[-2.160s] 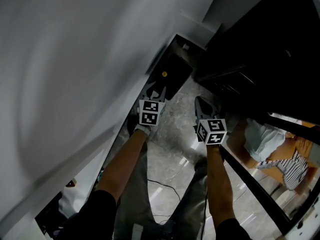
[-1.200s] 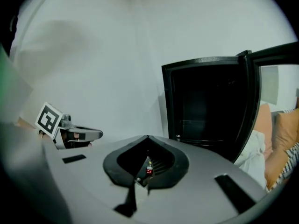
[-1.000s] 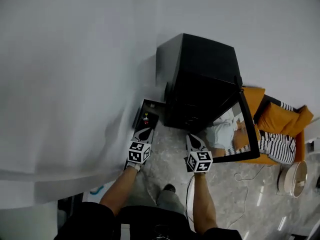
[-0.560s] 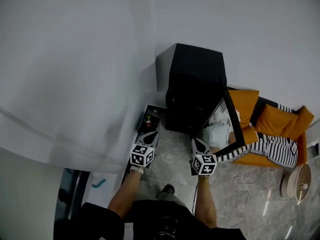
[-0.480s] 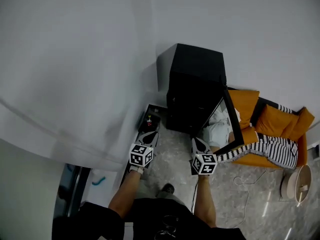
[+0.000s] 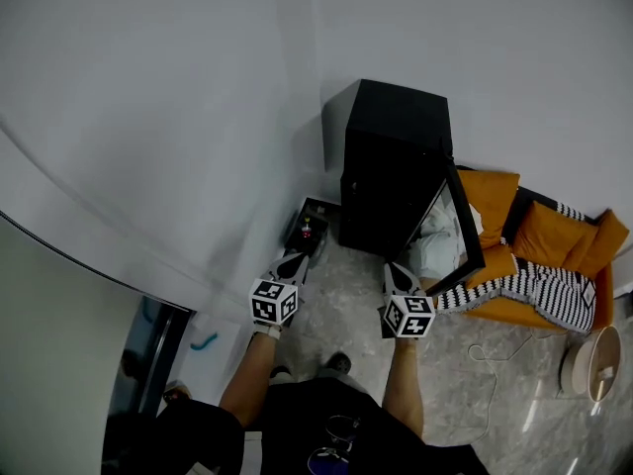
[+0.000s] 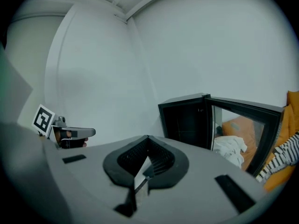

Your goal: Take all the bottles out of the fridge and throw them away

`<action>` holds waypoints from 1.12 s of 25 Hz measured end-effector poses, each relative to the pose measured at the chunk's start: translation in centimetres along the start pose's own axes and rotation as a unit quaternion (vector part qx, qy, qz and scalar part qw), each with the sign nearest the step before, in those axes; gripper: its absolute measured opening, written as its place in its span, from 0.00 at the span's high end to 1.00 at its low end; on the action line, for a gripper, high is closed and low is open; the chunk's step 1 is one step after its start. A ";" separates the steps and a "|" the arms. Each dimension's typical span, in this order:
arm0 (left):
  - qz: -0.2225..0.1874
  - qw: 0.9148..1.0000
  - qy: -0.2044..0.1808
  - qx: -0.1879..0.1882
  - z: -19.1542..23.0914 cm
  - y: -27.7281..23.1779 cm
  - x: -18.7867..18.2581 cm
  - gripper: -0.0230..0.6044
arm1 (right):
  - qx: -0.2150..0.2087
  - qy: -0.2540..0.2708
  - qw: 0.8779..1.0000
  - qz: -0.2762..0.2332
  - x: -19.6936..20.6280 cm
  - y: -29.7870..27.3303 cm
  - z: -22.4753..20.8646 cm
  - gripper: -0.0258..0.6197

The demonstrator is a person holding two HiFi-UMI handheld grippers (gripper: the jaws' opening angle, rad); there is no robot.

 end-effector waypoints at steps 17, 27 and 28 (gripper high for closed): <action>-0.008 1.000 0.014 -0.019 4.0 10.6 2.7 0.95 | -0.017 0.029 0.999 0.029 2.7 1.2 10.2 0.95; -0.011 0.999 0.027 -0.028 4.8 14.6 3.9 0.95 | -0.029 0.038 0.998 0.047 3.3 1.1 13.4 0.95; -0.012 0.999 0.028 -0.029 5.0 14.8 3.8 0.95 | -0.030 0.040 0.998 0.047 3.3 1.0 13.6 0.95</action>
Point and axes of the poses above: the fingertips, and each gripper's own axes: y backward along the fingers, z to its left, x out of its underside, the point moved 7 cm from there along y, backward along the fingers, and after that the axes turned 10 degrees about -x, right-handed, at the moved point
